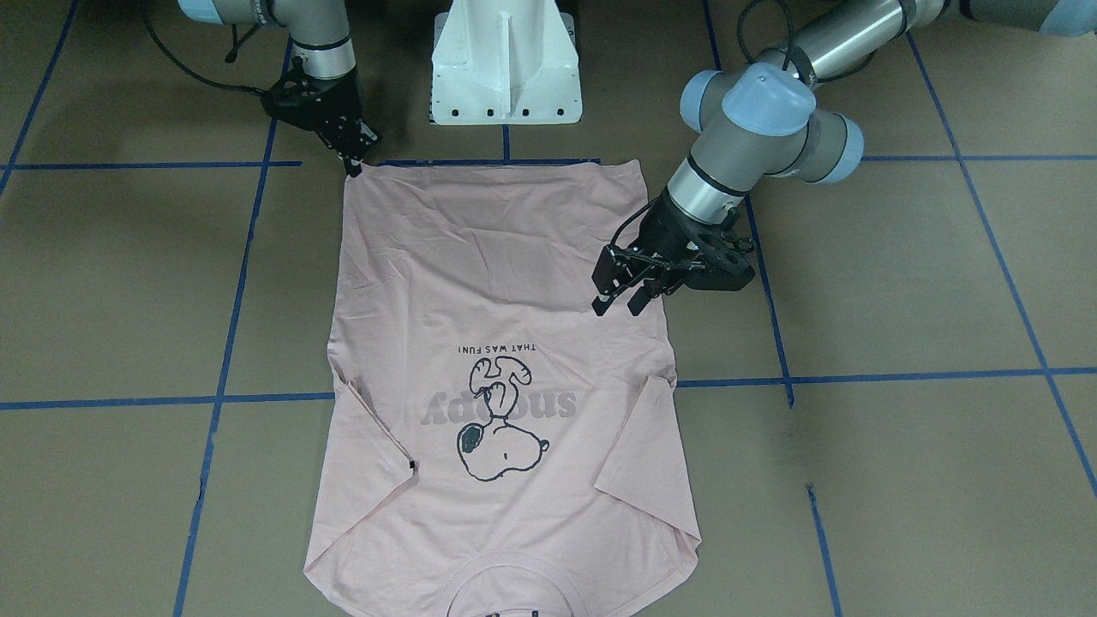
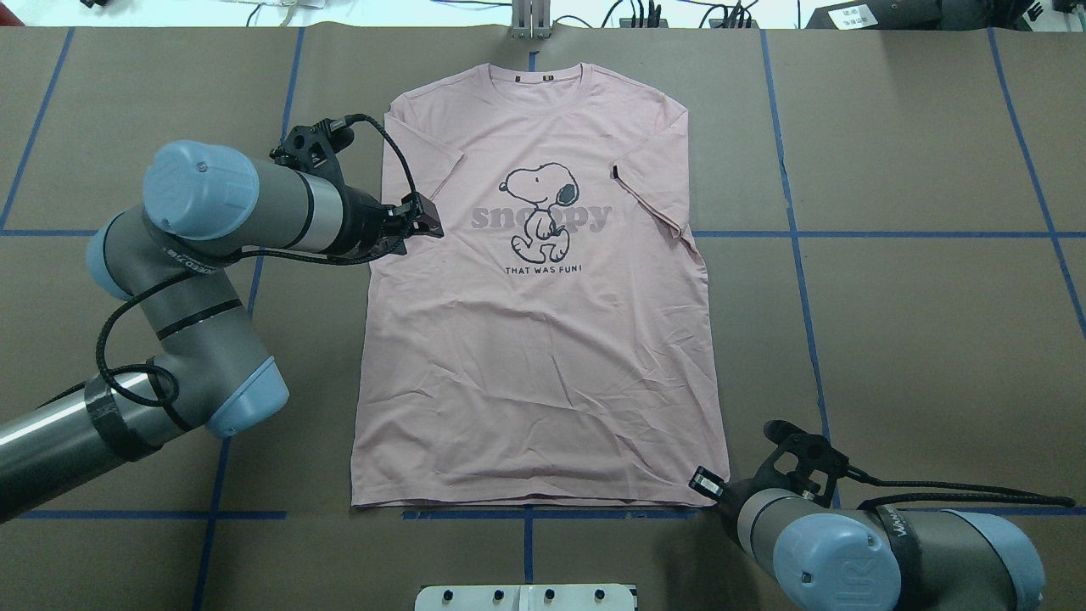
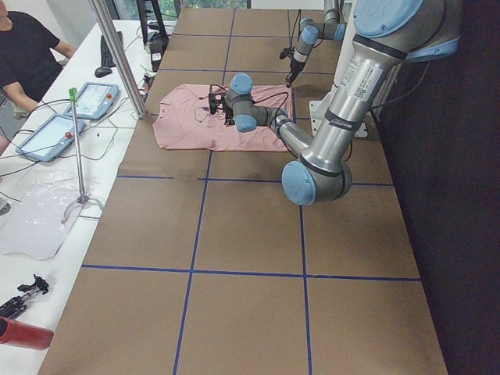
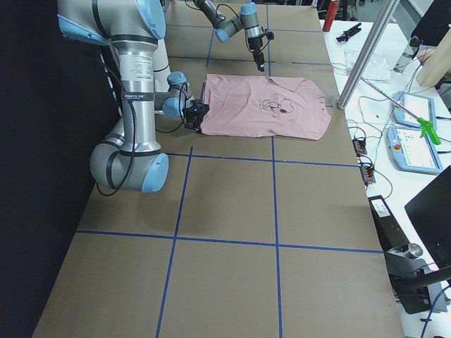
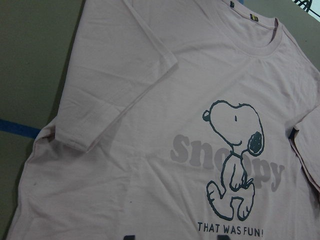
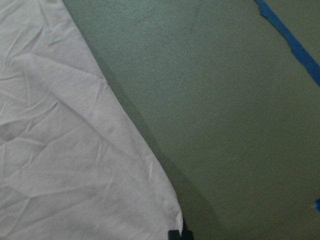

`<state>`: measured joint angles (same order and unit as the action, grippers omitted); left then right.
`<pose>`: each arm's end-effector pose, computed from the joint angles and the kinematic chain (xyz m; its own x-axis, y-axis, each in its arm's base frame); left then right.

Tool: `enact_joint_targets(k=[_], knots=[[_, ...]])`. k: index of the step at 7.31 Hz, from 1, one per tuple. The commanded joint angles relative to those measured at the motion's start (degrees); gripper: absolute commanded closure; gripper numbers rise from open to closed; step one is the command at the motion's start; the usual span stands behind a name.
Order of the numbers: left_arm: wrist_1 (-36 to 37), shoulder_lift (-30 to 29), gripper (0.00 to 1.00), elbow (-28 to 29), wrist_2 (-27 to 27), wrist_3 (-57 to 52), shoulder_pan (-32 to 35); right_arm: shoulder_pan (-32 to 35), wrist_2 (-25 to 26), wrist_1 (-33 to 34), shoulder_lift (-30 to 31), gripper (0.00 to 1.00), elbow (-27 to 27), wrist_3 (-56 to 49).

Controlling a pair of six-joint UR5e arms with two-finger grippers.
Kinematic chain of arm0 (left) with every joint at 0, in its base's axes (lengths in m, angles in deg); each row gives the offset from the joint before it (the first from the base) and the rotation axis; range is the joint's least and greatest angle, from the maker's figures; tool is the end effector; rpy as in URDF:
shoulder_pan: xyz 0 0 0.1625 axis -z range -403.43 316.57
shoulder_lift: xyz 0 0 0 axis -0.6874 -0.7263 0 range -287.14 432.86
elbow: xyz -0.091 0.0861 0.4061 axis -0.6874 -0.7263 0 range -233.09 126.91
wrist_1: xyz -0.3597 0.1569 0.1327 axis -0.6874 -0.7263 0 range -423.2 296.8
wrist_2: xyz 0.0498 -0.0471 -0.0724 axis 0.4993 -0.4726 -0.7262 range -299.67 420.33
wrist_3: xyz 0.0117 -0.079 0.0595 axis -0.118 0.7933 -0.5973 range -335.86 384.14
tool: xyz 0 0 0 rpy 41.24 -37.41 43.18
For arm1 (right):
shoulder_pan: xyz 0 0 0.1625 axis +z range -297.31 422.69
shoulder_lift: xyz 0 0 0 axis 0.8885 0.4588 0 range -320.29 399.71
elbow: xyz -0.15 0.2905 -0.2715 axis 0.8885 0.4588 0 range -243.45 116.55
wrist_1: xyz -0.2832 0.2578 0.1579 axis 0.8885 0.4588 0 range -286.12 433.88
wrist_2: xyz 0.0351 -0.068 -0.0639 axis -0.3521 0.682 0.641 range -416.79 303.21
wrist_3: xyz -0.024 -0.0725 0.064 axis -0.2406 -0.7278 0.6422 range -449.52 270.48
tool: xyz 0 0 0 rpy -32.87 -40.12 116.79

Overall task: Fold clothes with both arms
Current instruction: 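Move both grippers down to the hem corners nearest the robot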

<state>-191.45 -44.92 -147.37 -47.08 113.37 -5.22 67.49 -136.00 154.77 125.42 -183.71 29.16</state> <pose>0.4495 -0.4855 0.2685 0.2696 -0.1961 -0.9428 0.3652 0.9267 -0.0883 -0.4800 -0.1928 0.3659 0.5312 0.5179 0.6705 -0.5313 0.8201 -0.2125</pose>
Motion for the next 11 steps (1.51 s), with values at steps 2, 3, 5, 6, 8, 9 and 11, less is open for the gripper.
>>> enact_joint_targets(k=[2, 3, 5, 6, 8, 9, 11], knots=[[23.15, 4.83, 0.31, -16.96, 10.92, 4.97, -11.43, 0.30, -2.16, -0.04, -0.02, 1.00, -1.73, -0.29], [23.75, 7.36, 0.31, -17.78, 13.16, 10.21, -15.75, 1.43, -4.70, 0.05, 0.06, 1.00, -1.99, -0.47], [23.76, 10.80, 0.33, -18.75, 13.10, 19.72, -20.53, 1.88, -4.99, 0.05, 0.07, 1.00, -1.99, -0.73], [23.76, 12.90, 0.32, -19.01, 13.18, 20.28, -21.50, 1.88, -4.99, 0.05, 0.07, 1.00, -1.99, -0.74], [24.02, 18.27, 0.33, -22.86, 13.01, 20.28, -22.47, 1.79, -4.99, 0.05, -0.20, 1.00, -1.90, -0.74], [24.11, 19.41, 0.35, -23.32, 13.01, 20.37, -23.78, 1.79, -5.08, 0.05, -0.29, 1.00, -1.90, -0.74], [24.11, 19.43, 0.39, -22.88, 13.10, 20.46, -25.81, 1.79, -4.99, 0.05, -0.55, 1.00, -1.99, -0.74]])
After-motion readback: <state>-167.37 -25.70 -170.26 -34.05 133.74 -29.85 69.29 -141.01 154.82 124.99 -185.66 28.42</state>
